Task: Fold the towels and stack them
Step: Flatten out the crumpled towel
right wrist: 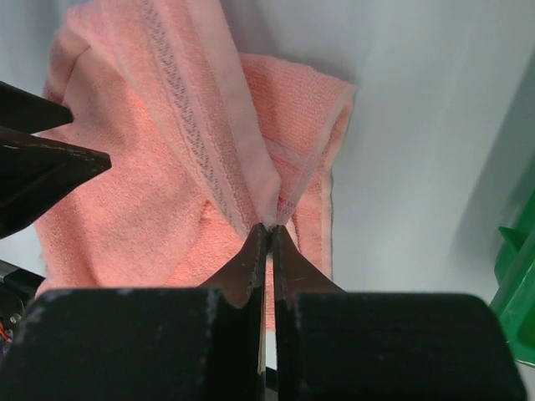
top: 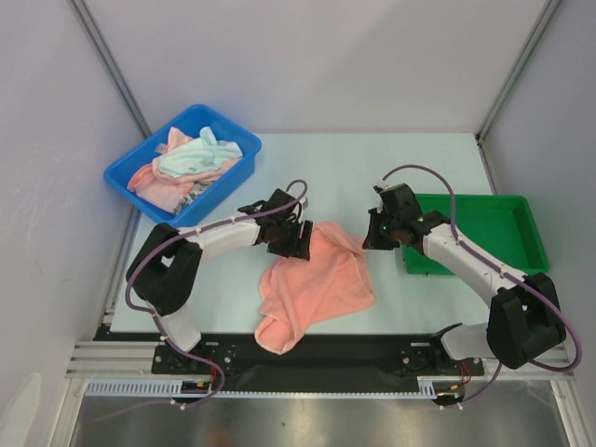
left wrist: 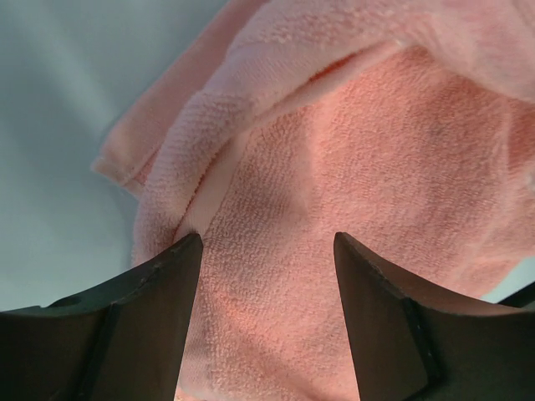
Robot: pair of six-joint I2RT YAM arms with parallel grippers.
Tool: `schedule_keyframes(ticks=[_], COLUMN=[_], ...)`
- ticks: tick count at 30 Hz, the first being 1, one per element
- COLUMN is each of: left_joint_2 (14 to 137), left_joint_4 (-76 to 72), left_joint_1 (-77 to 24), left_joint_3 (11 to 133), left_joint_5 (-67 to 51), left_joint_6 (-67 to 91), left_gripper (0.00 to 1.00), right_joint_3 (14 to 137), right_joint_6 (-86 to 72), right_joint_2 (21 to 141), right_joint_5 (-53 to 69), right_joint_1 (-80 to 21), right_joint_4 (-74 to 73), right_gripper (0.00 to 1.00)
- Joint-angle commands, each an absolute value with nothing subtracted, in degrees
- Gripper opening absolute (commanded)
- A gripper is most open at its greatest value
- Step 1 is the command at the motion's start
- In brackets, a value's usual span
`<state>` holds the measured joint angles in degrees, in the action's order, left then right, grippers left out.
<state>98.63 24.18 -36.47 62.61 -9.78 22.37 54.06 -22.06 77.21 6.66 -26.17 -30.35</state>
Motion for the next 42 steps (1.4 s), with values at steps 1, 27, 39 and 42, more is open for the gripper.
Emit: schedule_keyframes(ticks=[1,27,39,42], left_joint_2=[98.69,107.84,90.7,91.4], left_joint_4=[18.45,24.94,34.58,28.42], left_joint_1=[-36.47,-35.33,-48.57,-54.22], left_joint_3=[62.58,76.19,68.49,63.38], left_joint_5=[-7.84,2.09,9.77,1.78], left_joint_6=[19.86,12.4,25.03,29.7], left_gripper=[0.7,0.08,0.05,0.31], right_joint_3=[53.26,54.58,60.4,57.4], right_joint_6=[-22.5,-19.95,-18.72,-17.5], right_joint_2=[75.24,77.78,87.54,86.4], right_joint_5=[5.89,9.05,2.64,1.32], right_joint_1=[-26.89,-27.16,-22.94,-20.22], right_joint_4=[-28.22,-21.54,-28.39,-29.53], right_gripper=[0.0,0.0,0.0,0.0])
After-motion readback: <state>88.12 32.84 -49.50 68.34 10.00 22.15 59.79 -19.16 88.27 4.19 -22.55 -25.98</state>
